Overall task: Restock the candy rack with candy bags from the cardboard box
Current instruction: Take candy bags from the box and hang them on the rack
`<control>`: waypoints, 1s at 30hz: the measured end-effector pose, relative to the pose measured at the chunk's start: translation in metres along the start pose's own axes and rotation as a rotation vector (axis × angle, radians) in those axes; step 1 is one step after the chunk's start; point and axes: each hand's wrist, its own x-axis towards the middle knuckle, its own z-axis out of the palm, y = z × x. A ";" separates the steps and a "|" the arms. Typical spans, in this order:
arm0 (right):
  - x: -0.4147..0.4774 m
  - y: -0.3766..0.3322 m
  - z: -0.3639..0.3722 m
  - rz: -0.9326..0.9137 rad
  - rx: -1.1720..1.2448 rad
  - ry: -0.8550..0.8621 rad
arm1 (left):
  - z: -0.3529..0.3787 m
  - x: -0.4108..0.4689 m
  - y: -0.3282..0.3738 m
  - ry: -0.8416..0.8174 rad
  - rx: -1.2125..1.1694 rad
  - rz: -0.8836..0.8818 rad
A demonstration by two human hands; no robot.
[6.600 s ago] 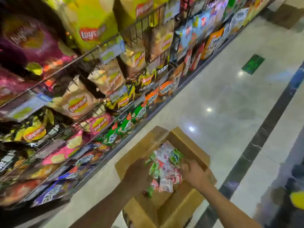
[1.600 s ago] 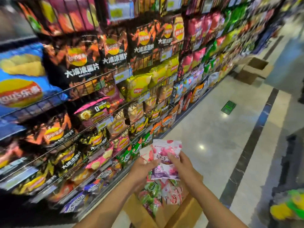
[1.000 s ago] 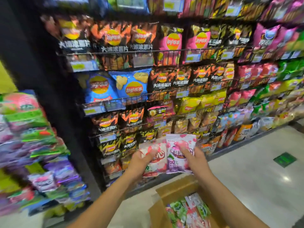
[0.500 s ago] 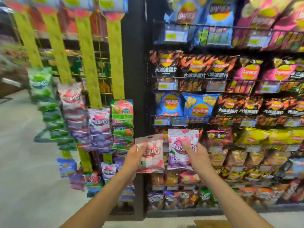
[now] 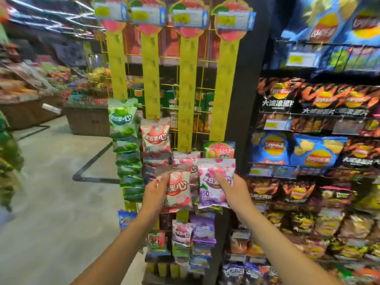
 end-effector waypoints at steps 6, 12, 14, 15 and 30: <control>0.020 -0.017 0.056 0.037 -0.006 0.009 | -0.051 0.029 -0.002 0.042 -0.021 -0.011; 0.047 -0.051 0.085 0.050 -0.038 0.031 | -0.082 0.048 -0.006 0.043 -0.038 -0.030; 0.058 -0.066 0.089 0.038 -0.033 0.058 | -0.088 0.050 -0.005 0.034 -0.041 -0.033; 0.064 -0.071 0.091 0.043 -0.027 0.067 | -0.090 0.051 -0.004 0.032 -0.042 -0.031; 0.078 -0.062 0.106 0.133 -0.022 0.096 | -0.102 0.056 -0.008 -0.003 -0.085 -0.044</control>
